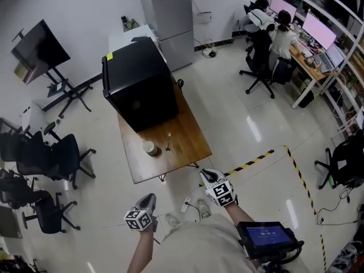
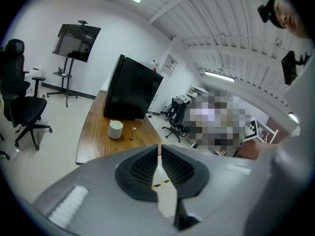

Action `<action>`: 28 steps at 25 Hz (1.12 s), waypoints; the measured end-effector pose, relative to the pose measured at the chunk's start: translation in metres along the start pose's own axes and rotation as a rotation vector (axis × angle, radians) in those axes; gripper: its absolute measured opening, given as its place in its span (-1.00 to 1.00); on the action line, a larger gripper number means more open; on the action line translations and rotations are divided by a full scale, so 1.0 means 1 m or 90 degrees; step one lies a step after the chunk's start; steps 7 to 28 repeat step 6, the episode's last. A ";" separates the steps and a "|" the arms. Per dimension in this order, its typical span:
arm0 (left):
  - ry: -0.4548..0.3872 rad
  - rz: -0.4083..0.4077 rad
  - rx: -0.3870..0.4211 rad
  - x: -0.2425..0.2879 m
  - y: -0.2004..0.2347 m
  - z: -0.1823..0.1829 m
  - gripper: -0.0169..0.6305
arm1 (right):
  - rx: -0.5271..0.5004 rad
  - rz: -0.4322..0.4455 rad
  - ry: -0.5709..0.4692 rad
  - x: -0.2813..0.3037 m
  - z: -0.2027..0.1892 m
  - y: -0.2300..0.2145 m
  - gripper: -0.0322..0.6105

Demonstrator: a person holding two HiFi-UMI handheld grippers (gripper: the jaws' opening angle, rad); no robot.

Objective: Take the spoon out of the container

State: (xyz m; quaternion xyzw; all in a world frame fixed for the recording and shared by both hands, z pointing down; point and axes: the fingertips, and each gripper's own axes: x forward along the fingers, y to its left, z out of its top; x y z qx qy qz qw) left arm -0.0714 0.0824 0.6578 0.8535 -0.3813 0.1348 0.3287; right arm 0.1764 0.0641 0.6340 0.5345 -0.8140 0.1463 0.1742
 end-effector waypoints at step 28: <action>0.036 0.016 -0.022 0.004 -0.022 -0.036 -0.95 | 0.028 0.000 0.010 -0.026 -0.030 -0.016 -0.81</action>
